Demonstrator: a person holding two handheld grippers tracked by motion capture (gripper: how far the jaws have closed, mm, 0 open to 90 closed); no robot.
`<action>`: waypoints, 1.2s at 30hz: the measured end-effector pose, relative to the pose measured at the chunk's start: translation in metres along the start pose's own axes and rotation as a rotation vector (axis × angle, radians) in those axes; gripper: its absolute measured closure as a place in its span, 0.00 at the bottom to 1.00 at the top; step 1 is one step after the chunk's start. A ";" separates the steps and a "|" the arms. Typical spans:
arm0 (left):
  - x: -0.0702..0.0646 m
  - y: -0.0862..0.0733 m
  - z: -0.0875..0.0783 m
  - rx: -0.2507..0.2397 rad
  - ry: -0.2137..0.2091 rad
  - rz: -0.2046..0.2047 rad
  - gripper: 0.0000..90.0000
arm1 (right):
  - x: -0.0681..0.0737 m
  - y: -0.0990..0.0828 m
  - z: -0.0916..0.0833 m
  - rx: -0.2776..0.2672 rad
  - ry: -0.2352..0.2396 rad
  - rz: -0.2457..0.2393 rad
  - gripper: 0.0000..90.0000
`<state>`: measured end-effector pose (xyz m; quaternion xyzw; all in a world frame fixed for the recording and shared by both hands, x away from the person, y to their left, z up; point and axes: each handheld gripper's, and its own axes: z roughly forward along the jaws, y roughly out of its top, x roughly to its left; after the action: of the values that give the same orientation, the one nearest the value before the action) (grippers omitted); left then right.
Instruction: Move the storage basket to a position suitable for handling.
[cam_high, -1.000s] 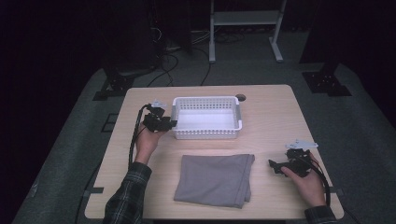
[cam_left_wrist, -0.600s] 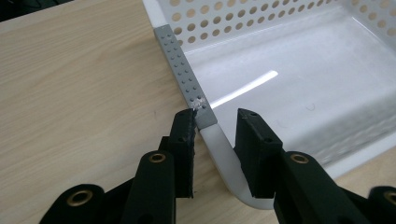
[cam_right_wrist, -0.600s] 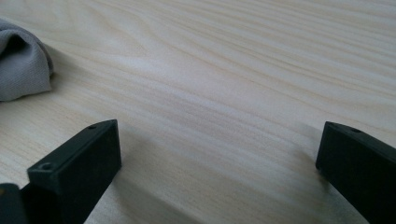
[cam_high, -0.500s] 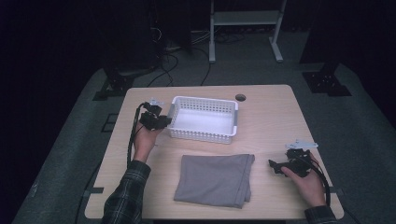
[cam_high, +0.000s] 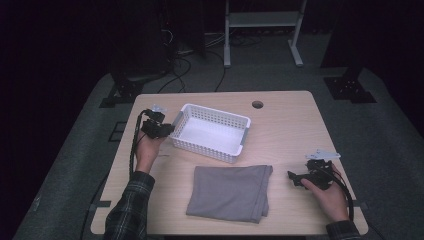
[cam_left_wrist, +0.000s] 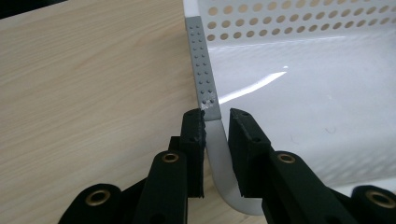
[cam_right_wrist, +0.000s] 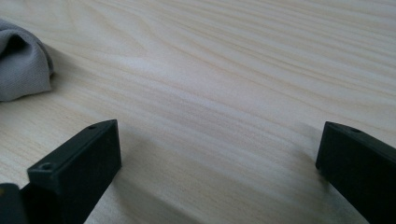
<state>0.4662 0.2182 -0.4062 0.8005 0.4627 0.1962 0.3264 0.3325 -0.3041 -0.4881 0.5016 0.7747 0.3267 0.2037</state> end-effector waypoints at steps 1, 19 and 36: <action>0.001 0.000 -0.001 0.002 0.004 -0.003 0.84 | 0.000 0.000 0.000 0.000 0.000 0.000 0.00; 0.009 -0.019 -0.032 -0.104 -0.049 -0.018 0.52 | 0.000 0.000 0.000 0.000 0.000 0.000 0.00; -0.020 -0.056 -0.065 -0.081 -0.072 0.042 0.26 | 0.000 0.000 0.000 0.001 -0.001 0.001 0.00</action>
<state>0.3818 0.2431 -0.3995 0.8027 0.4256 0.1924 0.3708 0.3326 -0.3039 -0.4881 0.5023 0.7744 0.3263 0.2039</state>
